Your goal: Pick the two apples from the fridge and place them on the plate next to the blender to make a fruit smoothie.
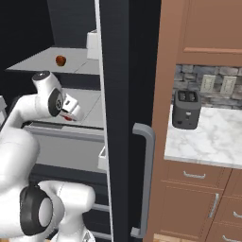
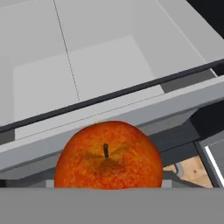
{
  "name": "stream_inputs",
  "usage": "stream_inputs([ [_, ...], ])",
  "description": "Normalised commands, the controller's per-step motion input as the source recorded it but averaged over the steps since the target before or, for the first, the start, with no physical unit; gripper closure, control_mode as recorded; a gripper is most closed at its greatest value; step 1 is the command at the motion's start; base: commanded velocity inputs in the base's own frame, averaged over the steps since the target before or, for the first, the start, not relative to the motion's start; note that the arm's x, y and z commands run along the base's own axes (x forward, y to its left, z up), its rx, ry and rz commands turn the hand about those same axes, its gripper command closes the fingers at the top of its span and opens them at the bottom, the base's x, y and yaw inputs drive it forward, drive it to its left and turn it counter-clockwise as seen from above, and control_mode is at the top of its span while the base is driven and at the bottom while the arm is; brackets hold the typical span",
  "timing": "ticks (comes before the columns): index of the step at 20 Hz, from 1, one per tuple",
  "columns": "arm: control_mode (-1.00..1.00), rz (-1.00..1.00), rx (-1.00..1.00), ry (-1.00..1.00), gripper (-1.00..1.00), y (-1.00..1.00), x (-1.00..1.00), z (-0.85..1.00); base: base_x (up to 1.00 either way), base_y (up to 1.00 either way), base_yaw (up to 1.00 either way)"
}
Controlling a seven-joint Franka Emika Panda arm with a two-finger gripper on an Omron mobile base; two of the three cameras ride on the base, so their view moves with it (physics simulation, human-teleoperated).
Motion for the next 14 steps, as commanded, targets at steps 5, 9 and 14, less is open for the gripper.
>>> stream_inputs([
  [5,-1.0,-0.1,0.06,0.01,1.0,-0.37,-1.0,0.2,0.0,0.0,0.0],
  [9,-1.0,-0.05,0.0,0.03,1.0,-0.25,-1.0,0.01,0.0,0.0,0.0],
  [14,-1.0,-0.01,0.0,0.02,1.0,-0.12,-0.9,-0.09,0.0,0.0,0.0],
])
